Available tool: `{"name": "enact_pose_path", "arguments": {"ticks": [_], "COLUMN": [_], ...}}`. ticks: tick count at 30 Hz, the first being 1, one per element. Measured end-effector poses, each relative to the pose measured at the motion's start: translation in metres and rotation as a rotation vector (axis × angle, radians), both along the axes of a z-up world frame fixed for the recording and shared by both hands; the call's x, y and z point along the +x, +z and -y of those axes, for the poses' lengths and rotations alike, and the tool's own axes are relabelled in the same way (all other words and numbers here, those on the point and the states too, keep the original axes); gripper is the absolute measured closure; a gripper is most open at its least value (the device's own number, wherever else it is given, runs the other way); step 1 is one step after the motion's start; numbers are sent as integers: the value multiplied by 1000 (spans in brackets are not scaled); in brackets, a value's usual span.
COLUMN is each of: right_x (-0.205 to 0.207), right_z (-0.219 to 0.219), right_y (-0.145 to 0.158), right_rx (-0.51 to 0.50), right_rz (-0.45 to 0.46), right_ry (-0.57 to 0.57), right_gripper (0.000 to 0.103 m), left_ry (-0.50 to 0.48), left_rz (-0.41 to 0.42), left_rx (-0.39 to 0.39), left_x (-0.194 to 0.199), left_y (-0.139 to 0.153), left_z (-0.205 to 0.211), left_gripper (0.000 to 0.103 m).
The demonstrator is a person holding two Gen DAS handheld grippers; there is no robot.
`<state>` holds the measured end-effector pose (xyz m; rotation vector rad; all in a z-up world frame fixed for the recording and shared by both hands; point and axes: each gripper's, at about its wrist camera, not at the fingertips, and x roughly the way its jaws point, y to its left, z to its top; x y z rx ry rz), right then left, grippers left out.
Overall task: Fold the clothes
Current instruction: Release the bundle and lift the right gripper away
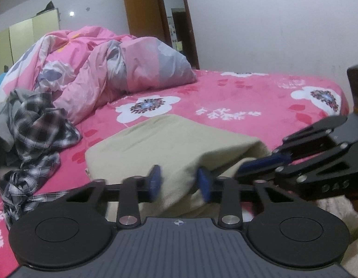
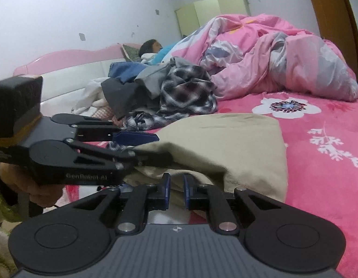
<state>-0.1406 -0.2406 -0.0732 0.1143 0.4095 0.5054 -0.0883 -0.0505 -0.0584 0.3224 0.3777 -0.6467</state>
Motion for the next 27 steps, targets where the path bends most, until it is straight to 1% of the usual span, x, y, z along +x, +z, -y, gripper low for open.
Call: {"name": "enact_pose_path", "arguments": {"ticks": [3, 6, 9, 11, 13, 14, 15, 19, 22, 24, 26, 27], "right_x": [7, 16, 17, 17, 17, 17, 15, 6, -5, -14, -23, -28], "right_z": [-2, -8, -13, -16, -19, -20, -18, -11, -10, -1, 13, 23], "right_y": [0, -2, -7, -11, -14, -16, -16, -15, -11, -7, -1, 4], "right_rx": [18, 24, -36, -76, -115, -135, -140, -161, -229, -223, -198, -160], "right_rz": [12, 24, 50, 67, 84, 93, 91, 64, 38, 6, -24, -36], "right_ry": [-14, -14, -95, -149, -203, -230, -245, -262, -252, -245, -245, -231], "right_gripper": [90, 90, 94, 98, 100, 103, 103, 103, 103, 98, 77, 76], "left_ry": [0, -5, -8, 1, 12, 13, 13, 7, 6, 8, 6, 4], "left_rz": [5, 10, 1, -11, -29, -35, -38, -38, -44, -66, -104, -126], "left_rx": [-8, -11, -18, -5, 7, 6, 2, 3, 3, -12, -34, -46], "left_x": [-1, -2, -4, -3, -3, -3, -4, -7, -9, -9, -8, -7], "left_y": [1, 2, 0, -6, -13, -16, -18, -21, -22, -22, -20, -19], "left_z": [2, 2, -2, -5, -9, -12, -14, -18, -23, -30, -37, -41], "left_gripper": [87, 90, 91, 91, 90, 89, 89, 88, 88, 88, 88, 88]}}
